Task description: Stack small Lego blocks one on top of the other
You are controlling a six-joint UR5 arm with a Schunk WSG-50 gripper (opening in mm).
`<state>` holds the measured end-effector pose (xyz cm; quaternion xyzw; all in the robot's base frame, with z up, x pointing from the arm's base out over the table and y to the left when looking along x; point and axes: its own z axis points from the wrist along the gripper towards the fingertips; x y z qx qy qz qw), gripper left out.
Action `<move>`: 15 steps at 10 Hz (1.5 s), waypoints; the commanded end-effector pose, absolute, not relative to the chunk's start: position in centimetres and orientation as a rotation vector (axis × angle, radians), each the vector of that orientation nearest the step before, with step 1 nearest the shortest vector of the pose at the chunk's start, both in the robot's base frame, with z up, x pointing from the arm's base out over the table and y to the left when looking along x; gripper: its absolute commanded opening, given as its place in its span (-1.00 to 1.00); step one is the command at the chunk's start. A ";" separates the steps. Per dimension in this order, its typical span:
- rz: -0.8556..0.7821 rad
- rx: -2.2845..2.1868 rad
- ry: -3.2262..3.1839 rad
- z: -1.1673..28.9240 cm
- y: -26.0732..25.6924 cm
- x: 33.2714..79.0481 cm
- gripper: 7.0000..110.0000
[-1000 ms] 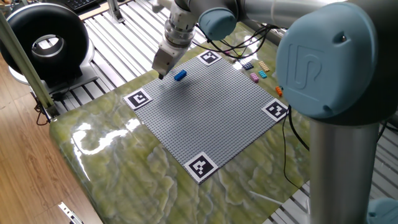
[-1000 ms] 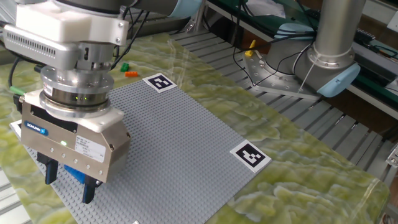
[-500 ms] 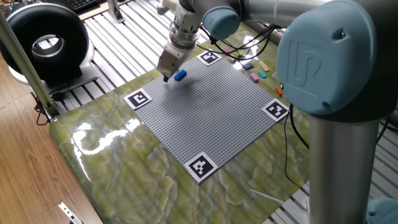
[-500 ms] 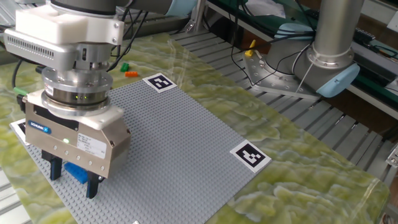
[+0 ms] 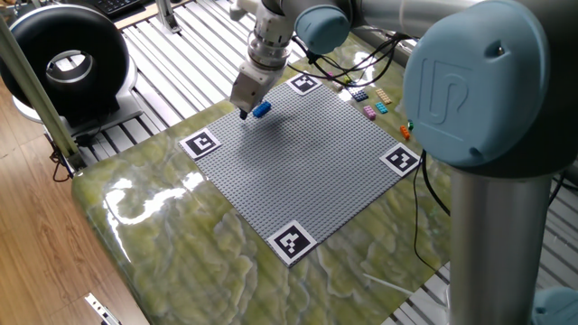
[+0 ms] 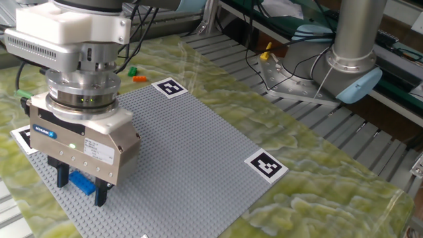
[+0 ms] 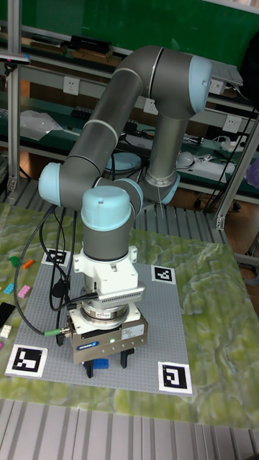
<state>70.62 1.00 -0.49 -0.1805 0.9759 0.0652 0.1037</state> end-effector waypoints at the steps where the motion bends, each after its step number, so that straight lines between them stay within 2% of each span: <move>1: 0.210 -0.510 2.883 -0.4 1.0 70.6 0.15; 6: 0.200 -0.484 2.904 -0.5 0.8 70.3 0.15; 7: 0.206 -0.480 2.907 -0.4 0.9 70.2 -0.28; 15: 0.196 -0.478 2.907 -0.1 0.9 70.4 -0.28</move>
